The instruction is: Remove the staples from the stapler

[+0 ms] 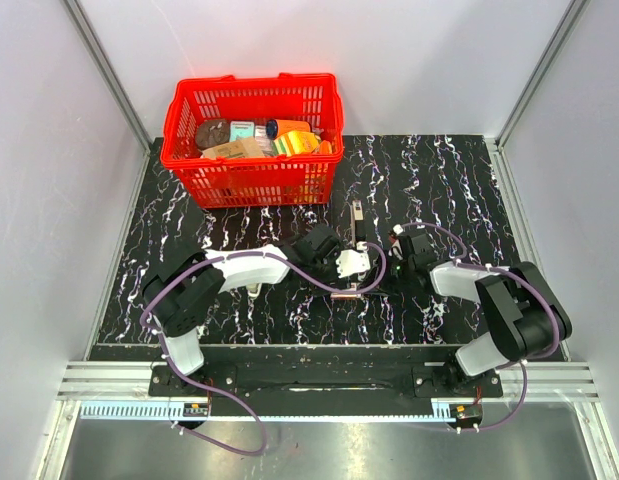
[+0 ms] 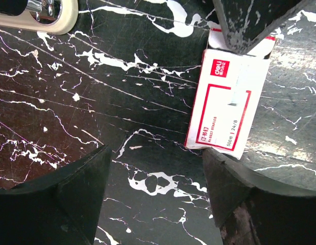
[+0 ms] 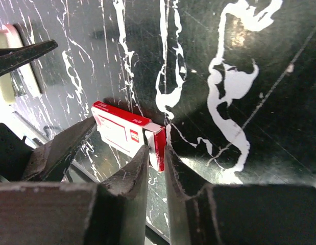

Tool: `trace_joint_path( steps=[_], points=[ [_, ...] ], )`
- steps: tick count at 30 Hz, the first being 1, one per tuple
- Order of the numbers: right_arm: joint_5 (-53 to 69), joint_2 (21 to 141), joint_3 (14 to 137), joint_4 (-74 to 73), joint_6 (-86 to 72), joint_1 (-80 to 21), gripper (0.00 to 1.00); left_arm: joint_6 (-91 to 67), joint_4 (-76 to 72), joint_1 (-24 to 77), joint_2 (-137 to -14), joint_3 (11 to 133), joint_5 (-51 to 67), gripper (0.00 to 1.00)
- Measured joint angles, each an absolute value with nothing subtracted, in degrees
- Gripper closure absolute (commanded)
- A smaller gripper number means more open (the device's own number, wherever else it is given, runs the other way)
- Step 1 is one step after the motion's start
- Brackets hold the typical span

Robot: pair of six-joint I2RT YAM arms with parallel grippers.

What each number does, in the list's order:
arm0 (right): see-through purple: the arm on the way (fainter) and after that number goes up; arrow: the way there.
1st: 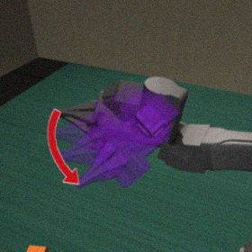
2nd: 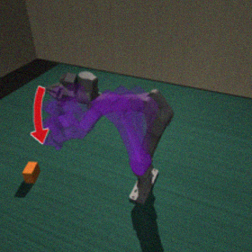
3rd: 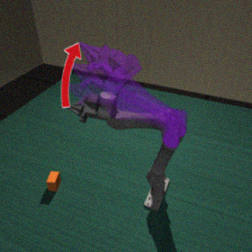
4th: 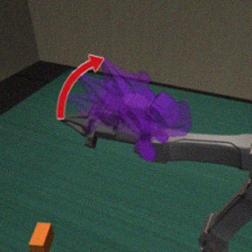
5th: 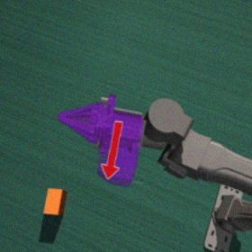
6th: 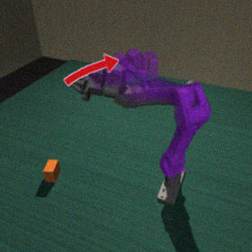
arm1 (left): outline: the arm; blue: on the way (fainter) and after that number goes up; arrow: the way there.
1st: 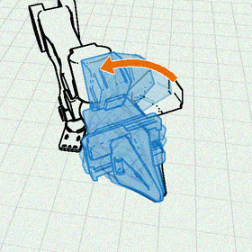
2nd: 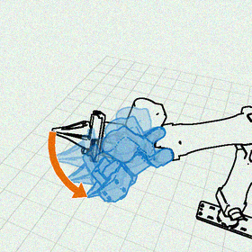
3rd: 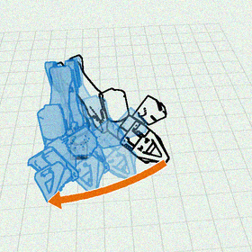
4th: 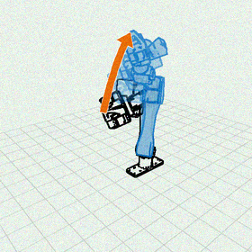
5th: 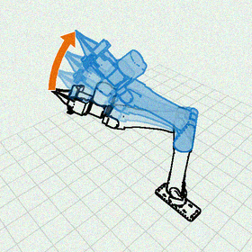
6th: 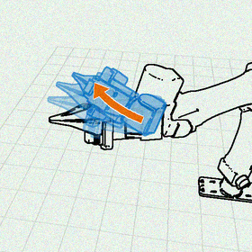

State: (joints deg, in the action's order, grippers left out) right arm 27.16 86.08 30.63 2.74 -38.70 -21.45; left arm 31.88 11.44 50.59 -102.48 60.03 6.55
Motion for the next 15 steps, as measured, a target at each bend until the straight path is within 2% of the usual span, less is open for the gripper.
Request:
trace_joint_path(
  steps=[7, 15],
  points=[
    [28.8, 87.2, 30.1, 6.6, -41.0, -21.9, 0.68, 32.2, 11.5, 50.9, -102.5, 60.0, 6.1, 0.26],
    [30.4, 88.0, 29.1, 10.1, -43.0, -21.9, 0.66, 32.8, 11.5, 51.1, -102.5, 60.0, 5.6, 0.26]
  ],
)
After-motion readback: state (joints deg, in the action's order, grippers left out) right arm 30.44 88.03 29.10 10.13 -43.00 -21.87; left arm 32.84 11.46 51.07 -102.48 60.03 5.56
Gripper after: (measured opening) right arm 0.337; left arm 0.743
